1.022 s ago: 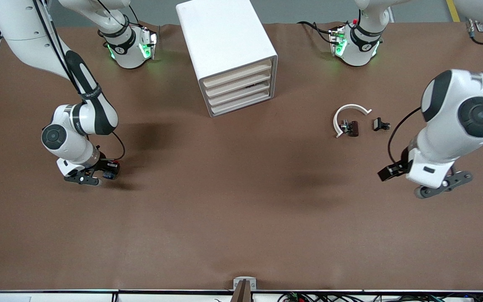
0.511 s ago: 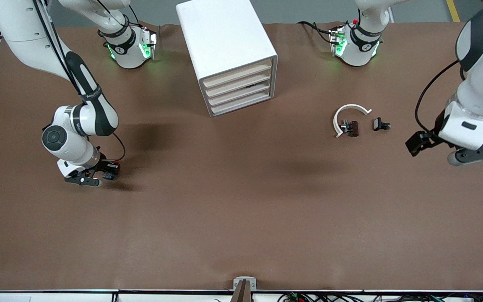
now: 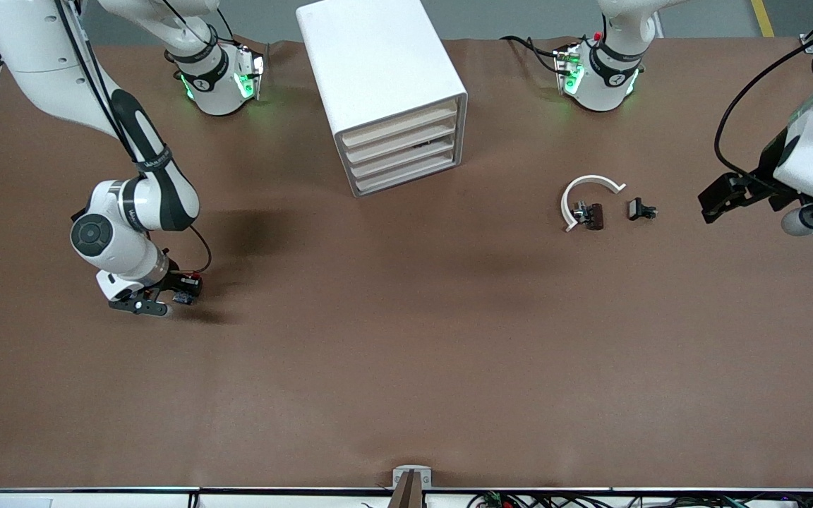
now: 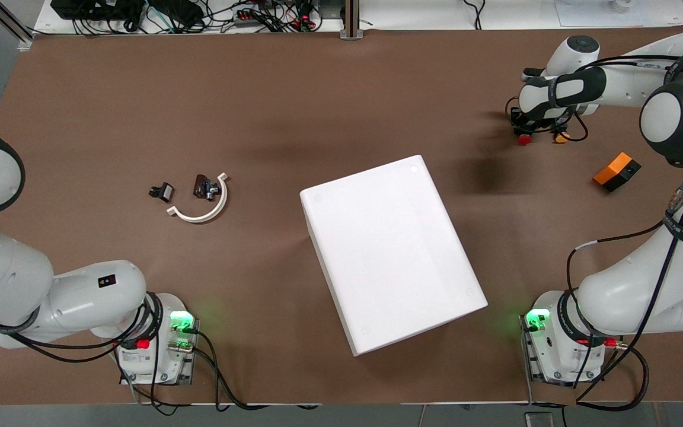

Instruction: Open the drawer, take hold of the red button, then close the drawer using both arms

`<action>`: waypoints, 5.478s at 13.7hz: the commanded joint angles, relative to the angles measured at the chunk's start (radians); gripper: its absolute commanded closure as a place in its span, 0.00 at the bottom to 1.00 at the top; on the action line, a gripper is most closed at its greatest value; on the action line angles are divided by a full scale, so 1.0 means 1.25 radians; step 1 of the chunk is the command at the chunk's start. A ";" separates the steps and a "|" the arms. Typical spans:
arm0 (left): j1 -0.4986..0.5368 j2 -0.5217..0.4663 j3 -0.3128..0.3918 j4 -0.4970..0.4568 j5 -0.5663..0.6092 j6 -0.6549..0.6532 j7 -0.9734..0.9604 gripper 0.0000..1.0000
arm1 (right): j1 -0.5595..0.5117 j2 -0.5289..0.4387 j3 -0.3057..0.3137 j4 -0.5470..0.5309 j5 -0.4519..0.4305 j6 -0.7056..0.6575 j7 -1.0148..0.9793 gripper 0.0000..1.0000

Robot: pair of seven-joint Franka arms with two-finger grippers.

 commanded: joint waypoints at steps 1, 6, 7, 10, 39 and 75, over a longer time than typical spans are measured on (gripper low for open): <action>-0.105 -0.050 0.126 -0.014 -0.068 -0.047 0.033 0.00 | -0.002 0.014 0.004 0.027 -0.014 -0.009 -0.014 0.01; -0.255 -0.159 0.284 -0.142 -0.088 -0.034 0.036 0.00 | 0.010 0.013 0.006 0.066 -0.014 -0.087 -0.020 0.00; -0.275 -0.178 0.308 -0.176 -0.094 -0.010 0.036 0.00 | 0.009 0.014 0.006 0.087 -0.014 -0.128 -0.019 0.00; -0.279 -0.218 0.312 -0.230 -0.095 0.020 0.051 0.00 | 0.008 -0.001 0.006 0.114 -0.014 -0.208 -0.022 0.00; -0.261 -0.202 0.315 -0.227 -0.088 0.008 0.111 0.00 | -0.062 -0.303 0.007 0.473 -0.018 -0.961 -0.231 0.00; -0.241 -0.171 0.315 -0.189 -0.088 0.069 0.119 0.00 | -0.067 -0.518 0.040 0.428 0.018 -1.036 -0.129 0.00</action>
